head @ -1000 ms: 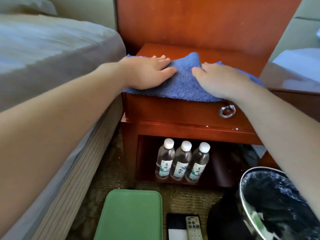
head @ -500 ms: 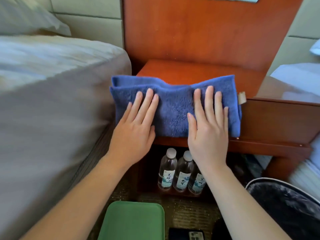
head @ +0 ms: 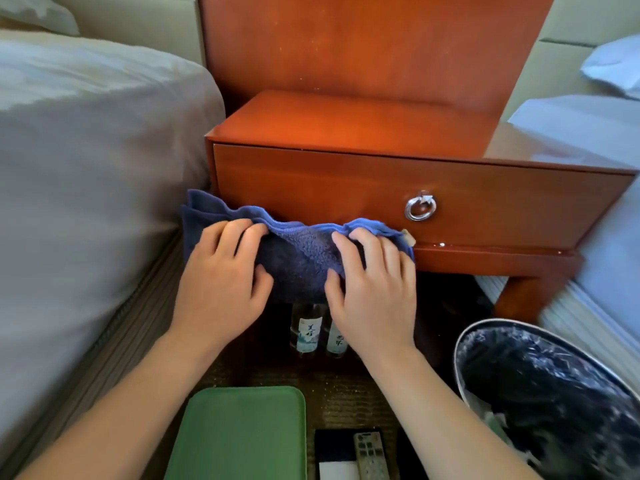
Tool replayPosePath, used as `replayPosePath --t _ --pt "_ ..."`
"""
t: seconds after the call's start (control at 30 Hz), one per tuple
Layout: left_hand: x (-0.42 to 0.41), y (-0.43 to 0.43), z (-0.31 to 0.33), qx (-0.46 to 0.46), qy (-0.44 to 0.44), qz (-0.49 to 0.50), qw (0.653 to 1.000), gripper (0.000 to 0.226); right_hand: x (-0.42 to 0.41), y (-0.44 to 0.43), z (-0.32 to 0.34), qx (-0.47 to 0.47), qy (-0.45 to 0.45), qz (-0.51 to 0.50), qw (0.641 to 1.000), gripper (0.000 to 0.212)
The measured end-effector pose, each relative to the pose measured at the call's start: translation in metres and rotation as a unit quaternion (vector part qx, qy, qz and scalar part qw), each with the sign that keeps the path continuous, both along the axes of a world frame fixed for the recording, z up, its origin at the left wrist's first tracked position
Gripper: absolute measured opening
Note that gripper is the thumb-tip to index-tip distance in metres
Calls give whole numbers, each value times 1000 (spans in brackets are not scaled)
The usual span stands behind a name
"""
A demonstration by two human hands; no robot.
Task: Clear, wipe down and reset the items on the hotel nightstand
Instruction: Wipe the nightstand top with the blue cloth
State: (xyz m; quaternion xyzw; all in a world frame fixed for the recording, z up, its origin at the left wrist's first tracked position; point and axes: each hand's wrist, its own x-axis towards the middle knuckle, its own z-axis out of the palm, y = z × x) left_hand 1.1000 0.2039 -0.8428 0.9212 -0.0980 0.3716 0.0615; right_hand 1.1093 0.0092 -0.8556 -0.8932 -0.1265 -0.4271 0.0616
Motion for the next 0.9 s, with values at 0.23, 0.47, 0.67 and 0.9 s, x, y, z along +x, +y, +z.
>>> replayPosePath --t 0.23,0.47,0.67,0.9 --pt "4 -30 5 13 -7 -18 1000 45 3 -42 16 -55 29 -5 998 37" --pt "12 -91 12 42 47 -86 994 47 7 -129 23 -65 19 -66 996 34" --pt "27 -175 16 62 64 -161 983 50 7 -207 30 -65 58 -156 984 45" --pt "40 -257 21 91 59 -210 972 52 13 -255 34 -32 93 -181 979 51"
